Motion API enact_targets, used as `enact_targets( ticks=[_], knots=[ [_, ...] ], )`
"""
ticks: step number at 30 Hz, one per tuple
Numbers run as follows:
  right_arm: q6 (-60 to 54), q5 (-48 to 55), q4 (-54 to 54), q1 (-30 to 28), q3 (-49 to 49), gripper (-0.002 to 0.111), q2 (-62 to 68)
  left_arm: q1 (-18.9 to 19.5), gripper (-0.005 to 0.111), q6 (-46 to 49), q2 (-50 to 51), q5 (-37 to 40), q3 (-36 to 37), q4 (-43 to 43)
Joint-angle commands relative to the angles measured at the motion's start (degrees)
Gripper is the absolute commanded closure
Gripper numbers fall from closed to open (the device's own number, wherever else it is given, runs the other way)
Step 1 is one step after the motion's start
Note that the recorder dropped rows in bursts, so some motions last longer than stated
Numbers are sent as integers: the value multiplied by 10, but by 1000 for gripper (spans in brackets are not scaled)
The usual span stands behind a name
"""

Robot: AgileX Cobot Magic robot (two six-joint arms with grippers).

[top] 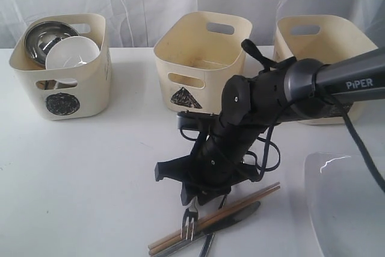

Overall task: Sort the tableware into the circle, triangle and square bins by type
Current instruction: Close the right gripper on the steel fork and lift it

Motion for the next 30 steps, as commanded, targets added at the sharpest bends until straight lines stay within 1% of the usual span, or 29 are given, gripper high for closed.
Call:
enact_targets(
  ticks=[1, 4, 8, 11, 14, 18, 30],
  knots=[
    [-1, -18, -17, 0, 9, 84, 40, -4, 107, -3, -2, 21, 6, 3],
    [-1, -44, -17, 0, 9, 87, 51, -4, 107, -3, -2, 21, 6, 3],
    [-6, -82, -22, 0, 9, 88, 59, -4, 107, -3, -2, 21, 6, 3],
    [-8, -95, -52, 0, 7, 88, 60, -4, 107, -1, -2, 21, 6, 3],
    [-60, -92, -97, 0, -1, 88, 60, -4, 107, -1, -2, 21, 6, 3],
    [-141, -69, -109, 0, -17, 88, 60, -4, 107, 0, -2, 21, 6, 3],
    [-127, -61, -102, 3, -53, 88, 79, -4, 107, 0, -2, 21, 6, 3]
  ],
)
